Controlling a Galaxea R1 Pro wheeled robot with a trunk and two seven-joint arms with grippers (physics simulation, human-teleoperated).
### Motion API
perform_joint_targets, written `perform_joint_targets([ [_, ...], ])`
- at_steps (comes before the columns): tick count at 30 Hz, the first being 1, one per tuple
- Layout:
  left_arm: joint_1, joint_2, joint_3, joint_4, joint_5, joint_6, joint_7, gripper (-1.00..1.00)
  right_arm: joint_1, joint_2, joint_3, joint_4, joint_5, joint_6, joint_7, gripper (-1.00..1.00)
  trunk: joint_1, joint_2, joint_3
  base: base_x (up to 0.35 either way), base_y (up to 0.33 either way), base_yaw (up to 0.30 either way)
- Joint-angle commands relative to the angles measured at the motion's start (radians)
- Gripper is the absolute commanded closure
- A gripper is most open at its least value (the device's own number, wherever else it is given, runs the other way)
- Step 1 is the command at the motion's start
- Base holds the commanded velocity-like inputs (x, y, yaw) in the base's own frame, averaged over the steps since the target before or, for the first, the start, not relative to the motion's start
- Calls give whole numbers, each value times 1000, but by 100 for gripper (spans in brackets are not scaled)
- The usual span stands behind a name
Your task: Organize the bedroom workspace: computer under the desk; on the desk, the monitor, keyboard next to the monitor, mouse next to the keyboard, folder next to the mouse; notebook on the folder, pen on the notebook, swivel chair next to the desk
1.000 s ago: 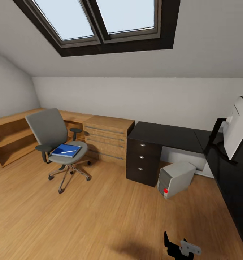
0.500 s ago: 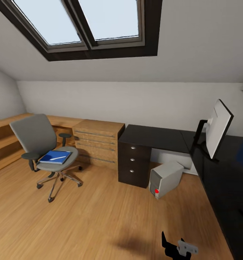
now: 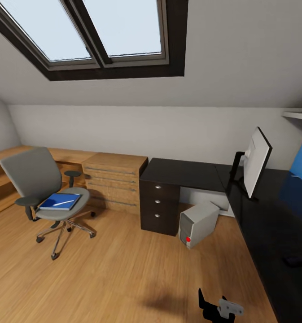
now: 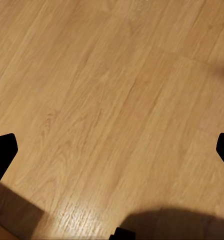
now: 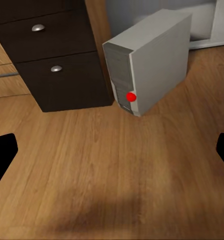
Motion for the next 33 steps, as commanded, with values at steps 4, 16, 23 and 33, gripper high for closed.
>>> perform_joint_targets([
  [4,0,1,-6,2,9,-5,7,-100,-1,3,-4,2,-9,-2,10,-100,-15,28,12,0,0,-9],
  [16,0,-1,-7,16,5,-5,6,-100,-1,4,-4,2,-8,41,10,-100,-61,112,50,0,0,-1],
  [23,-1,-2,-7,16,5,-5,6,-100,-1,7,-3,2,-10,53,12,-100,-88,161,72,0,0,0],
  [33,-2,-83,-11,-315,6,189,10,-100,-4,42,1,-181,-8,98,10,-100,-127,231,103,0,0,0],
])
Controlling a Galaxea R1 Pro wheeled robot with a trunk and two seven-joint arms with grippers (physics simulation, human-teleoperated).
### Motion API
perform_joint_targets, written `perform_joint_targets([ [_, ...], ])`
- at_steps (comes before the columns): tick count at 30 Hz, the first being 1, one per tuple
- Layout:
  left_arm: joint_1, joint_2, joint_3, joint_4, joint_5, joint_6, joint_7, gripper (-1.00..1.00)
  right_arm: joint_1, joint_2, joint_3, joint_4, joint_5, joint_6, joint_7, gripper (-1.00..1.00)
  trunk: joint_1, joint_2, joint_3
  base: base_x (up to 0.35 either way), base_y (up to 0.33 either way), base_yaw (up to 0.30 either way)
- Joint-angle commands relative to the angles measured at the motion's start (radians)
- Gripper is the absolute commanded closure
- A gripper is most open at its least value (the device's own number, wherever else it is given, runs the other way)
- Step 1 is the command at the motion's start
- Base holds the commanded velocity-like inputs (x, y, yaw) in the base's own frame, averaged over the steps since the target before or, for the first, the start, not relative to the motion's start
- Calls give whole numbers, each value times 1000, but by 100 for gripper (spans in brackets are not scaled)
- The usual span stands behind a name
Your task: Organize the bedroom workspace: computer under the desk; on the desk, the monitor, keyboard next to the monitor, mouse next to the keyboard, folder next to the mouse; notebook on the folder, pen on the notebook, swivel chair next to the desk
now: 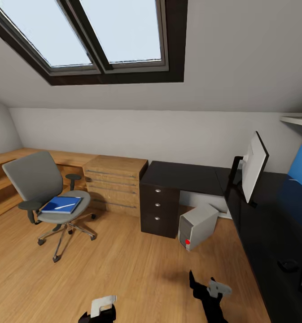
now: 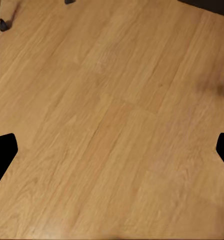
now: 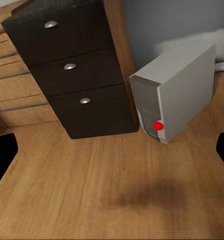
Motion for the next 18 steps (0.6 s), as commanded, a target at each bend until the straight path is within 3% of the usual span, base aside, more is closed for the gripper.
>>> perform_joint_targets([
  [1,0,-11,-4,-49,9,31,6,-100,-1,6,-4,-59,-10,27,10,-100,-4,6,2,0,0,0],
  [3,0,-18,-5,-106,9,49,5,-100,-2,10,-4,-125,-10,69,8,-100,-12,20,8,0,0,0],
  [5,-1,-27,-13,-241,10,105,4,-100,-2,13,-5,-292,-9,193,-32,-100,-19,34,14,0,0,0],
  [7,-1,-27,-36,-407,11,243,3,-100,-2,10,-5,-526,-9,407,-163,-100,-27,48,21,0,0,0],
  [9,-1,-27,-42,-466,12,298,3,-100,-2,8,-5,-623,-8,511,-229,-100,-35,62,27,0,0,0],
  [10,-1,-27,-47,-515,13,336,3,-100,-2,5,-6,-710,-5,622,-293,-100,-35,62,27,0,0,0],
  [11,-1,-27,-51,-559,14,368,3,-100,-3,1,-8,-809,2,796,-380,-100,-35,62,27,0,0,0],
  [13,-1,-27,-60,-558,12,386,4,-100,-4,-7,-15,-879,8,1003,-485,-100,-35,62,27,0,0,0],
  [14,-1,-23,-64,-507,11,389,5,-100,-5,-23,-20,-903,10,1094,-551,-100,-35,62,27,0,0,0],
  [18,-1,-19,-68,-449,11,370,5,-100,-5,-67,-29,-920,9,1158,-611,-100,-35,62,27,0,0,0],
])
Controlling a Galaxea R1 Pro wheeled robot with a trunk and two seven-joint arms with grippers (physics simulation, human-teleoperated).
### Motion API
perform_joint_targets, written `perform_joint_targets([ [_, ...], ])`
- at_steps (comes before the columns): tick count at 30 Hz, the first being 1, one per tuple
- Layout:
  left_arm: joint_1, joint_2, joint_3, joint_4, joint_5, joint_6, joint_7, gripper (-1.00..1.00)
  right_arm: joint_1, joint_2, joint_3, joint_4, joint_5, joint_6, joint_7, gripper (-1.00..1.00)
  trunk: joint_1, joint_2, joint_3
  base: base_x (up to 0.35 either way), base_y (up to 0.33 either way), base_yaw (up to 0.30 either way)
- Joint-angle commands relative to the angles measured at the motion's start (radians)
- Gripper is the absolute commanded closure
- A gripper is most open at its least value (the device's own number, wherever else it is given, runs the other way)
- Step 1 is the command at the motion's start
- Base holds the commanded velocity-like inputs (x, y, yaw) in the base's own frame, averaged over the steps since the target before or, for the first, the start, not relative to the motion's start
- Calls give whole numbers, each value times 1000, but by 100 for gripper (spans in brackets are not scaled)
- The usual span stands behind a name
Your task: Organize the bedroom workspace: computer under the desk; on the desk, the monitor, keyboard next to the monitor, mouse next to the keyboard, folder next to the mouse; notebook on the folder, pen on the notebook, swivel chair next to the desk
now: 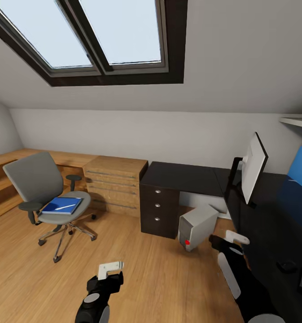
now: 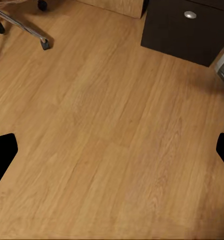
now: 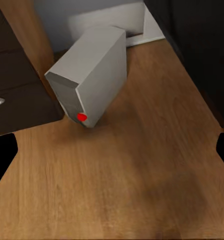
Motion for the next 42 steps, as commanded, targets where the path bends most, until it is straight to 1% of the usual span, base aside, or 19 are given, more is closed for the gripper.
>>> perform_joint_targets([
  [1,-1,0,-3,5,9,-6,9,-100,-1,-10,-3,-4,-10,9,-12,-100,0,-1,-1,0,0,0],
  [3,-1,1,-7,14,8,-28,9,-100,-1,-25,-17,-13,-10,16,-20,-100,0,-1,-1,0,0,0],
  [4,-1,1,-15,24,8,-55,9,-100,-1,-35,-36,-26,-11,20,-24,-100,0,-1,-1,0,0,0],
  [6,-1,1,-27,34,7,-83,9,-100,-1,-42,-59,-41,-11,22,-27,-100,0,-1,-1,0,-23,0],
  [8,-1,2,-58,51,6,-135,11,-100,0,-49,-111,-77,-11,25,-31,-100,0,-1,-1,0,-164,0],
  [10,-1,2,-69,54,5,-152,12,-100,1,-53,-129,-91,-11,26,-32,-100,0,-1,-1,0,-259,0],
  [12,-1,2,-73,56,5,-157,12,-100,2,-54,-136,-97,-10,26,-31,-100,0,-1,-1,0,-285,0],
  [19,-1,4,-82,60,5,-162,12,-100,5,-63,-137,-123,5,26,-29,-100,0,-1,-1,-20,-301,0],
  [23,-1,5,-93,61,6,-162,12,-100,6,-64,-137,-138,11,26,-23,-100,0,-1,-1,-162,-154,0],
  [25,-1,5,-94,61,6,-162,12,-100,7,-63,-137,-144,11,26,-21,-100,0,-1,-1,-177,-61,0],
  [26,-1,6,-91,57,6,-161,12,-100,7,-55,-131,-155,10,27,-17,-100,0,-1,-1,-227,-12,0],
  [30,-1,7,-90,56,6,-160,12,-100,7,-51,-127,-158,10,28,-17,-100,0,-1,-1,-271,-7,0],
  [34,-1,9,-76,60,6,-158,13,-100,7,-50,-124,-156,10,29,-17,-100,0,-1,-1,-111,-7,0],
  [37,-1,10,-57,65,6,-158,13,-100,7,-50,-124,-155,10,28,-17,-100,0,-1,-1,-21,-97,0],
  [38,-1,12,-43,66,6,-158,11,-100,7,-50,-124,-155,11,28,-17,-100,0,-1,-1,-10,-186,0],
  [42,-1,15,-20,66,6,-158,9,-100,7,-50,-124,-155,11,28,-17,-100,0,-1,-1,-6,-241,0],
])
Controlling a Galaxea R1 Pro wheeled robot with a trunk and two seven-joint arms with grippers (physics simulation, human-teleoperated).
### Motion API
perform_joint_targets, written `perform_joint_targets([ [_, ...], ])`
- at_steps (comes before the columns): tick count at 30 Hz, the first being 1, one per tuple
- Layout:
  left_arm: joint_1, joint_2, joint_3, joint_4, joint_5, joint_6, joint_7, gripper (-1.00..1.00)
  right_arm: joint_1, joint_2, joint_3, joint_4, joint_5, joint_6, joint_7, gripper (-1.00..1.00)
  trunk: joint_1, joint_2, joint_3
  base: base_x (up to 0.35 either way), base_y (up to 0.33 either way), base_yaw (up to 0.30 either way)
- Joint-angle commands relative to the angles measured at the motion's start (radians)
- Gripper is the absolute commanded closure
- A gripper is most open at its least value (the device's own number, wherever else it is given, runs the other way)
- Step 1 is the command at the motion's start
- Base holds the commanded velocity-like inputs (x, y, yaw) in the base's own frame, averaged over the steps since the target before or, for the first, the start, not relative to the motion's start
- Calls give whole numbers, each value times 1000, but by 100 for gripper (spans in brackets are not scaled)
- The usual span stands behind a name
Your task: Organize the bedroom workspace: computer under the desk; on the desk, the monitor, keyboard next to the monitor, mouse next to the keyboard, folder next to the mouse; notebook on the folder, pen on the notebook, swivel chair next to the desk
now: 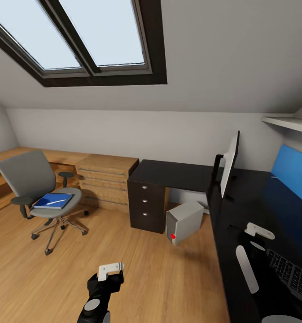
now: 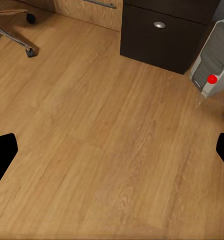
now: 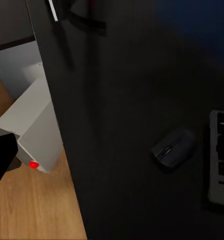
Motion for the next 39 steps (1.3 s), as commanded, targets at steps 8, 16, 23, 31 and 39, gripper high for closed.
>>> perform_joint_targets([
  [8,-1,4,14,-10,9,1,10,-100,-1,-1,2,-2,-7,3,-6,-100,0,-1,-1,9,-280,0],
  [16,-1,59,126,-120,14,5,6,-100,-1,-14,69,-4,57,6,-1,-100,0,-1,-1,48,-75,0],
  [23,-1,60,131,-123,13,4,8,-100,-31,-129,109,186,160,-3,318,-100,0,-1,-1,1,-2,0],
  [31,-1,59,126,-123,12,3,9,-100,-203,-200,113,524,176,-120,416,-100,0,-1,-1,0,0,0],
  [39,-1,57,119,-121,10,1,9,-100,-294,-215,115,862,279,-366,640,-100,0,-1,-1,0,0,0],
])
